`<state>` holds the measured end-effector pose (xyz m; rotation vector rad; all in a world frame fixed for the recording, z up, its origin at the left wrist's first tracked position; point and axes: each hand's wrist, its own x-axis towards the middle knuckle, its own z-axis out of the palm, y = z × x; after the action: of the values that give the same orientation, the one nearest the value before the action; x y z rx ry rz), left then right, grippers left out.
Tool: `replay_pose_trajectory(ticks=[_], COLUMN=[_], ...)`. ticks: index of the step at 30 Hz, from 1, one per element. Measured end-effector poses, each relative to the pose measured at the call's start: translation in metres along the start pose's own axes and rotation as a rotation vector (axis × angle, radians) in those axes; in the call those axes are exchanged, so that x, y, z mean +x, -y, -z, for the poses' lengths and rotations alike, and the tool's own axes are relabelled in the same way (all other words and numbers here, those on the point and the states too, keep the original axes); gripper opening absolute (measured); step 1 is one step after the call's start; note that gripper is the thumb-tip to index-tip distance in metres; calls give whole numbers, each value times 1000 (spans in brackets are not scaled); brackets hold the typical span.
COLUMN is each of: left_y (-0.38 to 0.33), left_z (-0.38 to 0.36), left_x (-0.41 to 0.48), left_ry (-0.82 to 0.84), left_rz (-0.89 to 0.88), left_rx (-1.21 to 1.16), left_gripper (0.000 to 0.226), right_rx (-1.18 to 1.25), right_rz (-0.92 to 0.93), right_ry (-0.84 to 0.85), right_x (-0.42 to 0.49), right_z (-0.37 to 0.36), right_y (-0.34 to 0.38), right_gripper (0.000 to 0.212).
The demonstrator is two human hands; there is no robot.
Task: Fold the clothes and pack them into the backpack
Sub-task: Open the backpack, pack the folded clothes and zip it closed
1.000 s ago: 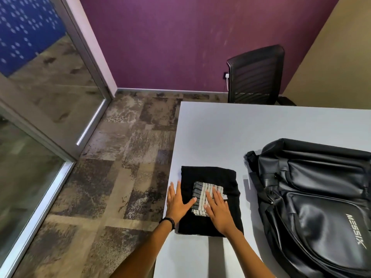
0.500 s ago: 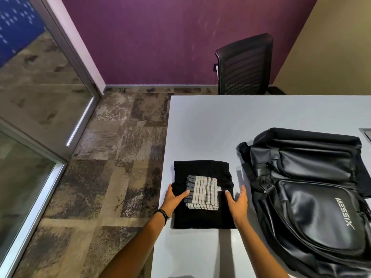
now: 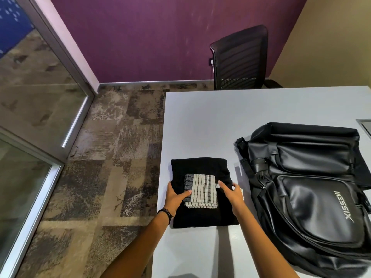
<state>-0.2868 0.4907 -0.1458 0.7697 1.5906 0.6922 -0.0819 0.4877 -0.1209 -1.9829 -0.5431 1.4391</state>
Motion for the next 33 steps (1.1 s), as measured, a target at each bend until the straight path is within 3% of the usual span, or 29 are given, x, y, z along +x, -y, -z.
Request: replay_pose_trajectory(ticks=[11,13,17,22,29,33], left_y=[-3,-3,-6,-9,-4,-23], left_z=[-2,-1,-3,-6,-14,-25], left_x=[-4,-2,-5,-6,11,1], left_ry=[-4,19,55,76,-1,-50], left_rz=[-25,-22,-38,-42,-47,-49], left_rx=[-6,-1,4,41,218,305], left_gripper=[86,87,89,90,96,96], right_rx=[-43,-90,-163,-194,-420,-439], right_rz=[26,48,102,177,263,359], right_ry=[73,40,26,114,-25,-79], right_x=[-6,-6,17,-8,-18,-23], right_z=[-6,-7,-11,-12,-24,-29], right_y=[3,0,-23,-4,6,3], right_gripper=[27,35,79,87,79,111])
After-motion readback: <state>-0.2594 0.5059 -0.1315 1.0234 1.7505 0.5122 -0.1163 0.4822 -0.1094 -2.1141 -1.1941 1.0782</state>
